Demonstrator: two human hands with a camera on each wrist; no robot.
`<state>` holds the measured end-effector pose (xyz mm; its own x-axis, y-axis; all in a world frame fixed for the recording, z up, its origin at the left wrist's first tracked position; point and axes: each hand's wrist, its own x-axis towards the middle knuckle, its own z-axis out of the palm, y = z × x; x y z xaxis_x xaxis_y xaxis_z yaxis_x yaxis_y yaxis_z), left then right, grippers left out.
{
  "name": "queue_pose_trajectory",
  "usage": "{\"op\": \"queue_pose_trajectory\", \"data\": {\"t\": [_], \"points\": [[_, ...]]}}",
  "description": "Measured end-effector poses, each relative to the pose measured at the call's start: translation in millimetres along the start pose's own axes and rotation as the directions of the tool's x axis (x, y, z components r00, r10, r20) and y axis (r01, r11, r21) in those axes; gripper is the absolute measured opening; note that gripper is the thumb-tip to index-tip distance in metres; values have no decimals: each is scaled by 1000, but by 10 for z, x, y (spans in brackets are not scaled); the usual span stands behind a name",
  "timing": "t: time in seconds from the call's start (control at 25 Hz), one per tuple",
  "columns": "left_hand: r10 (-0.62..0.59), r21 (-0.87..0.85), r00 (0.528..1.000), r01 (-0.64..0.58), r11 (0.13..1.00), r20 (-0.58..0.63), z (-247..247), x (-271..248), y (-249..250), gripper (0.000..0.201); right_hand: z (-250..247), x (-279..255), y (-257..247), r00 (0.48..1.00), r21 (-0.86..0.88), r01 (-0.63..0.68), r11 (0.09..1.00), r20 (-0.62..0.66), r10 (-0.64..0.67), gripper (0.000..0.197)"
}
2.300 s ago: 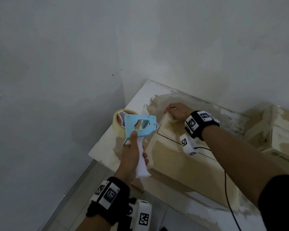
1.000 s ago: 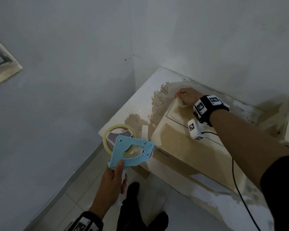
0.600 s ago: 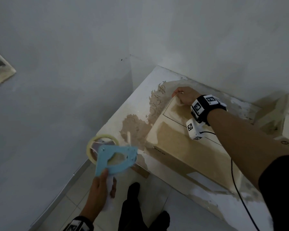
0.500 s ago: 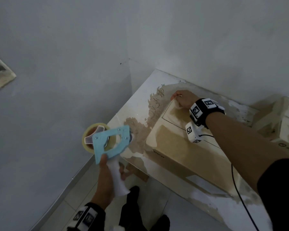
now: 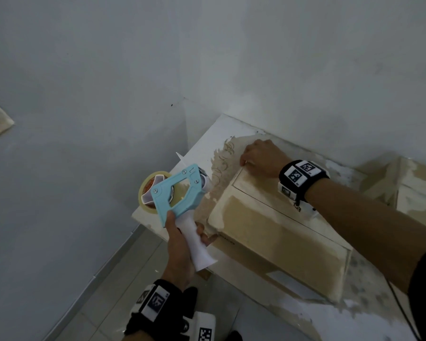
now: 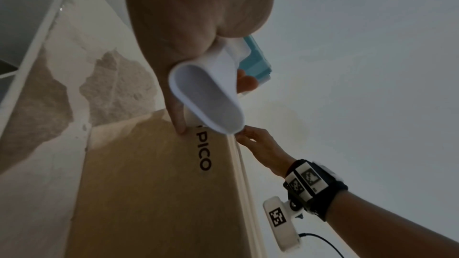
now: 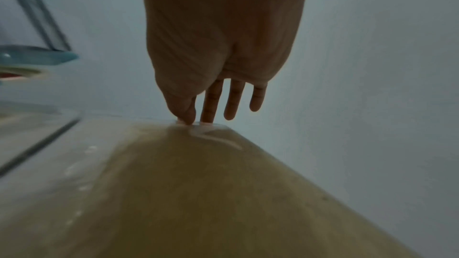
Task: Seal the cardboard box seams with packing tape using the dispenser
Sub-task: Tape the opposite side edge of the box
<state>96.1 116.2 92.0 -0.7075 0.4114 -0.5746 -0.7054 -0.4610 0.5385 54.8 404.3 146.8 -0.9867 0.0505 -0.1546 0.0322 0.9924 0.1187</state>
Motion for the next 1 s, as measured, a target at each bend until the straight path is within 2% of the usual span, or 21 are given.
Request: {"op": "queue_pose_trajectory", "data": {"t": [0.12, 0.2, 0.32, 0.48, 0.6, 0.76, 0.88, 0.96, 1.0], "points": [[-8, -20, 1000, 7, 1000, -17, 13, 34, 19, 55, -41, -54, -249, 984, -6, 161, 987, 74, -160, 25], [-5, -16, 1000, 5, 1000, -27, 16, 43, 47, 54, 2, -123, -422, 964, 12, 258, 966, 67, -258, 28], [-6, -1, 999, 6, 1000, -44, 20, 45, 61, 54, 34, -270, -552, 962, 112, 265, 958, 35, -271, 33], [5, 9, 1000, -5, 1000, -30, 6, 87, 79, 56, 80, -462, -948, 936, 154, 311, 938, 124, -331, 33], [20, 29, 999, -19, 999, -46, 5, 86, 84, 54, 20, -532, -1121, 935, 196, 266, 944, 186, -302, 35], [69, 42, 997, -68, 997, -18, -10, 88, 84, 45, -63, -529, -1248, 906, 173, 193, 966, 345, -243, 37], [62, 23, 998, -62, 998, -11, -33, 84, 101, 59, -55, -537, -1363, 891, 154, 125, 980, 418, -179, 39], [39, 25, 999, -38, 999, -35, -70, 105, 69, 75, -25, -535, -1471, 885, 74, 99, 992, 450, -122, 45], [32, 16, 998, -31, 999, -49, -86, 113, 57, 76, -10, -525, -1535, 884, 31, 86, 996, 459, -91, 47]]}}
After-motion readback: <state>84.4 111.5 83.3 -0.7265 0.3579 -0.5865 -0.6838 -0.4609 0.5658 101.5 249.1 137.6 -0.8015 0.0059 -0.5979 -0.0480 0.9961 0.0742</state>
